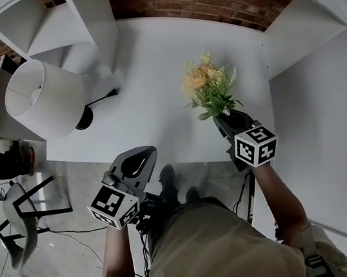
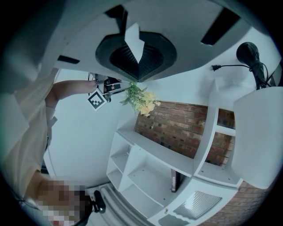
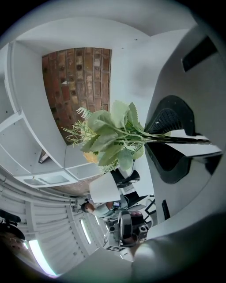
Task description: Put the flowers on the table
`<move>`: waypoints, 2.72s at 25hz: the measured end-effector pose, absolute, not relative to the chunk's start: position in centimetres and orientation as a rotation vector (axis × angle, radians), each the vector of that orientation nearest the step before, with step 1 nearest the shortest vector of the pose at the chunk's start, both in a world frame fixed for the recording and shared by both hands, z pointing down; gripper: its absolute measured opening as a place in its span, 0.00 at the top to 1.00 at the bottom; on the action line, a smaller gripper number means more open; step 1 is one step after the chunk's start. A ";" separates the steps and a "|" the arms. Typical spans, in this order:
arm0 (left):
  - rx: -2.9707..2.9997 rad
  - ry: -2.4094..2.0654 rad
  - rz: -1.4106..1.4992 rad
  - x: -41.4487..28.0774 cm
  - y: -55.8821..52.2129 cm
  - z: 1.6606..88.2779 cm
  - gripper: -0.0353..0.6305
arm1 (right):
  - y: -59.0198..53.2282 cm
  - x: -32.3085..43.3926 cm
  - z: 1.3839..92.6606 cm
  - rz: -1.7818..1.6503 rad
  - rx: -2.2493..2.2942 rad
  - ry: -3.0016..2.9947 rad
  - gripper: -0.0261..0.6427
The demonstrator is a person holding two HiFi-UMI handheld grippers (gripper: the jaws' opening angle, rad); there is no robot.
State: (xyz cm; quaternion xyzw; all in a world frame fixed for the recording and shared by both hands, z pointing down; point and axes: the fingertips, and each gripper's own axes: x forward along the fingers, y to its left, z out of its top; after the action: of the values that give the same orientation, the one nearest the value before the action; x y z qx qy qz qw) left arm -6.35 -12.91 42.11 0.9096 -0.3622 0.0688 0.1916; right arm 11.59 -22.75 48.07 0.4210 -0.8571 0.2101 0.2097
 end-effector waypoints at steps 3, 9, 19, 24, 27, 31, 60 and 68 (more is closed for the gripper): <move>2.553 -1.013 0.190 -6.8 -13.2 42.3 0.94 | -23.4 11.0 48.8 0.600 1.168 -2.365 0.88; 2.545 -1.008 0.183 -7.8 -14.1 42.8 0.94 | -24.7 10.1 50.3 0.632 1.159 -2.326 0.88; 2.541 -0.997 0.170 -9.6 -15.5 43.3 0.94 | -26.7 8.7 52.4 0.678 1.163 -2.261 0.88; 2.544 -0.976 0.157 -10.4 -16.2 43.5 0.94 | -27.3 8.3 53.7 0.669 1.155 -2.215 0.88; 2.552 -0.959 0.153 -10.6 -16.6 43.5 0.94 | -27.8 8.1 54.2 0.671 1.163 -2.199 0.88; 2.560 -0.928 0.165 -10.3 -16.6 43.8 0.94 | -27.9 8.3 55.1 0.713 1.173 -2.177 0.88; 2.536 -0.932 0.274 -7.0 -19.2 44.4 0.94 | -32.7 9.6 59.5 0.787 1.141 -2.143 0.88; 2.520 -0.951 0.290 -7.1 -19.2 44.7 0.94 | -34.5 8.9 59.9 0.727 1.110 -2.143 0.88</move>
State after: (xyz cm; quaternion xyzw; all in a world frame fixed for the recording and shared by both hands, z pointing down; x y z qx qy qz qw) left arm -7.06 -19.18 44.71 0.9086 -0.3430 0.1046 0.2143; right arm 8.92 -34.52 59.92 0.4193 -0.8096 0.2748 0.3054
